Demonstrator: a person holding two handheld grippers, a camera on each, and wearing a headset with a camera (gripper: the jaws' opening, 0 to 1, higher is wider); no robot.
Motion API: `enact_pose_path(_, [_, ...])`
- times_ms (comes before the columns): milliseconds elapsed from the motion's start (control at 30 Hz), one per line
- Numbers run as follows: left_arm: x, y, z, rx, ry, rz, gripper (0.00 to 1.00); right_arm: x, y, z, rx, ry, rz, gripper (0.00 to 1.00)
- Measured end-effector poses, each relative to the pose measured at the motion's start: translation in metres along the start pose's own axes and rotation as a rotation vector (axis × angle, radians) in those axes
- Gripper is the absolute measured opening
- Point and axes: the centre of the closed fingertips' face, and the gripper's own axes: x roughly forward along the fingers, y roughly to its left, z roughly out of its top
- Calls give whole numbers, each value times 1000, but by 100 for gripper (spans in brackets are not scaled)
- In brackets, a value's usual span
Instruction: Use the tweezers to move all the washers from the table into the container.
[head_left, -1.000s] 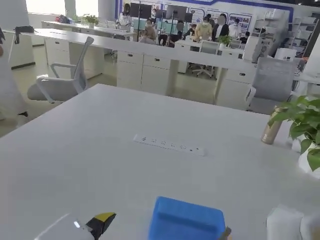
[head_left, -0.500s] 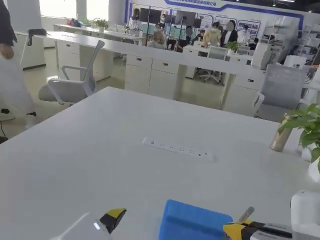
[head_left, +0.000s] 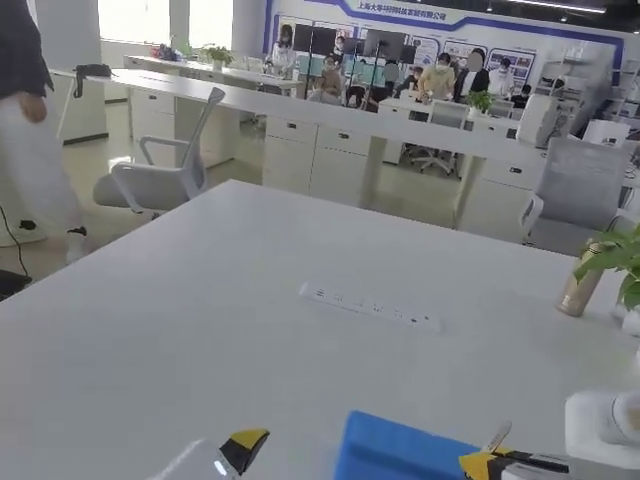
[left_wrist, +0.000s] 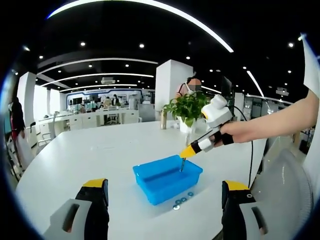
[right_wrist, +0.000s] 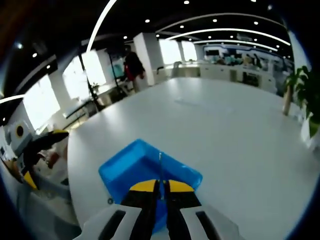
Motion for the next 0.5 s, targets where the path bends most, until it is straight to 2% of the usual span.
enact_pose_path(200, [0, 0, -2, -3, 10, -6, 95, 10, -1, -7, 11, 21, 9, 3])
enact_pose_path(433, [0, 3, -4, -16, 14, 1, 94, 12, 0, -9, -15, 32, -1, 3])
enact_pose_path(500, [0, 2, -5, -17, 17, 0, 94, 14, -1, -13, -31, 49, -7, 3])
